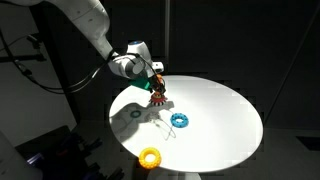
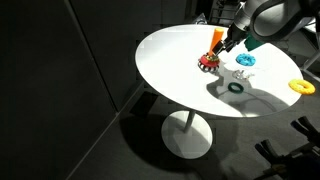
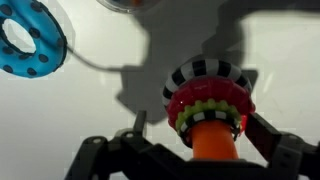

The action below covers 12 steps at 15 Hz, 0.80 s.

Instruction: Take the ring off of the ring toss

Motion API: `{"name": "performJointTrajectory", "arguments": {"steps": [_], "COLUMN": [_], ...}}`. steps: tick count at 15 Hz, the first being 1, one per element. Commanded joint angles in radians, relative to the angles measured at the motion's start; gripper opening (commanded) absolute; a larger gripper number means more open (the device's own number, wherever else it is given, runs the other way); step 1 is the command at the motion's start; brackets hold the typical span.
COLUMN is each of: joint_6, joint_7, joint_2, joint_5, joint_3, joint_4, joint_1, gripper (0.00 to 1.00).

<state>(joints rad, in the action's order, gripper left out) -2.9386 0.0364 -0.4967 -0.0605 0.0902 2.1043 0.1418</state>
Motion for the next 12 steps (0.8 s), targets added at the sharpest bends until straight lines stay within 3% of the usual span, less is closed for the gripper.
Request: {"name": "performJointTrajectory", "arguments": {"steps": [1, 12], "joint_6": [-0.020, -0.070], "joint_7": [0.020, 0.012], "joint_2": [-0.036, -0.081], "joint_5": [-0.018, -0.013], "joint_3": [-0.001, -0.011], "joint_4": [-0.037, -0.070], "joint_1": [0.001, 0.009], "gripper": [1.00, 1.00]}}
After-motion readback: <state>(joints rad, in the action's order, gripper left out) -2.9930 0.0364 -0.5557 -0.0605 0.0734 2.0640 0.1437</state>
